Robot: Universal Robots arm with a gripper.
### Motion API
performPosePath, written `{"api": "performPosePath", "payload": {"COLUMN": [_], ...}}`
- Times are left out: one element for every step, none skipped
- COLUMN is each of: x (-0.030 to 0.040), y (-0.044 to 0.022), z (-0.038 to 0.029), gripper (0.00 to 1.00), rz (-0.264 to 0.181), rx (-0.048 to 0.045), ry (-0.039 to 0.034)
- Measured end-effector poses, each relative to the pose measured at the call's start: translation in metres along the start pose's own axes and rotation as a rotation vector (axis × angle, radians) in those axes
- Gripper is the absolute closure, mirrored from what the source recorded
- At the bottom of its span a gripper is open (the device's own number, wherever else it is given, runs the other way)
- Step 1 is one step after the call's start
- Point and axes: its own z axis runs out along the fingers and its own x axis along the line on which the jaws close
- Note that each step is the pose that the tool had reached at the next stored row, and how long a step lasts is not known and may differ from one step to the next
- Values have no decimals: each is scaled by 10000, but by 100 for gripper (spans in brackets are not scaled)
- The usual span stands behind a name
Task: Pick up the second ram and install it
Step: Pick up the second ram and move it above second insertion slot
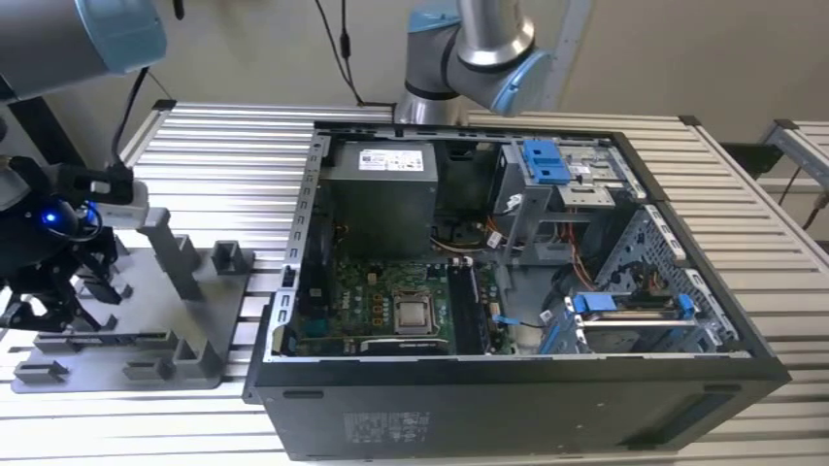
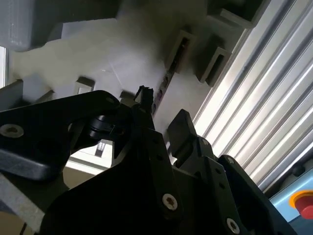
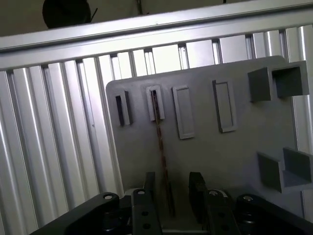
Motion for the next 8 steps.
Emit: {"api": "performPosePath", "payload": {"x": [5,10,14,19,23,27,31,34], "y": [6,13,20,25,29,34,38,41], "z": [6,13,20,27,35,44,52,59], "gripper": [58,58,58,58,58,58,58,58], "rz": [-65,-117,-161,-202,-245,-290,-339,-382], "rx": [-2,-3,-5,-6,-7,-9,-11,-11], "ry": [0,-1,-1,0,0,0,0,-1]}}
